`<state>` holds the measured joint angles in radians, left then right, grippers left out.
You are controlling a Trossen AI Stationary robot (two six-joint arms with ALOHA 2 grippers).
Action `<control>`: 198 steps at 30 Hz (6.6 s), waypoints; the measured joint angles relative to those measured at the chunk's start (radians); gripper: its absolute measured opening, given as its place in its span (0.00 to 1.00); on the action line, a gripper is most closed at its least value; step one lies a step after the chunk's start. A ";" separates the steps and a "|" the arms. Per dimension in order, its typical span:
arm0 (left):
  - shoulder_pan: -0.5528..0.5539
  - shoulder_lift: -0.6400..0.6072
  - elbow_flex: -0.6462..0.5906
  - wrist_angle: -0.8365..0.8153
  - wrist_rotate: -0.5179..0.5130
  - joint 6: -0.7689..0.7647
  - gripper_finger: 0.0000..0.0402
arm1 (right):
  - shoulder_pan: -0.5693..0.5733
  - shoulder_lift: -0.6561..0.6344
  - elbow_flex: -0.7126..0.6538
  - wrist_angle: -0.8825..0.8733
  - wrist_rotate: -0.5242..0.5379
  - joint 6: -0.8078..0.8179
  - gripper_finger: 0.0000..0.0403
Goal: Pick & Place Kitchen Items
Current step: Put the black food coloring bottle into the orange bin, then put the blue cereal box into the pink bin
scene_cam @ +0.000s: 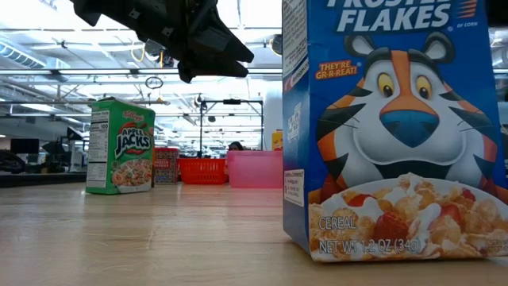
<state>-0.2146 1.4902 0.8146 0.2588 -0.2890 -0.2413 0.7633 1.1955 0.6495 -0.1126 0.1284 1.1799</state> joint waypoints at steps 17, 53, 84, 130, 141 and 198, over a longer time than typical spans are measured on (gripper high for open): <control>0.000 0.000 0.000 0.015 -0.001 0.029 0.46 | -0.545 -0.149 0.010 0.193 0.006 -0.507 0.16; 0.004 0.000 0.000 0.039 -0.001 0.063 0.46 | -1.254 0.070 0.203 0.085 0.182 -0.856 0.16; 0.004 0.000 0.000 0.038 0.000 0.081 0.46 | -1.348 0.236 0.273 0.041 0.128 -0.967 0.32; -0.174 0.000 0.000 0.113 0.261 0.061 0.46 | -0.385 0.119 0.271 0.119 -0.264 -0.935 0.28; -0.174 0.000 0.000 0.111 0.261 0.058 0.46 | -0.182 0.237 0.270 0.262 -0.128 -0.875 0.28; -0.174 0.000 0.000 0.110 0.235 0.057 0.46 | -0.189 0.589 0.270 0.557 -0.071 -0.809 0.55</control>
<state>-0.3882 1.4902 0.8148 0.3689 -0.0540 -0.1844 0.5747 1.7841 0.9199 0.4441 0.0573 0.3713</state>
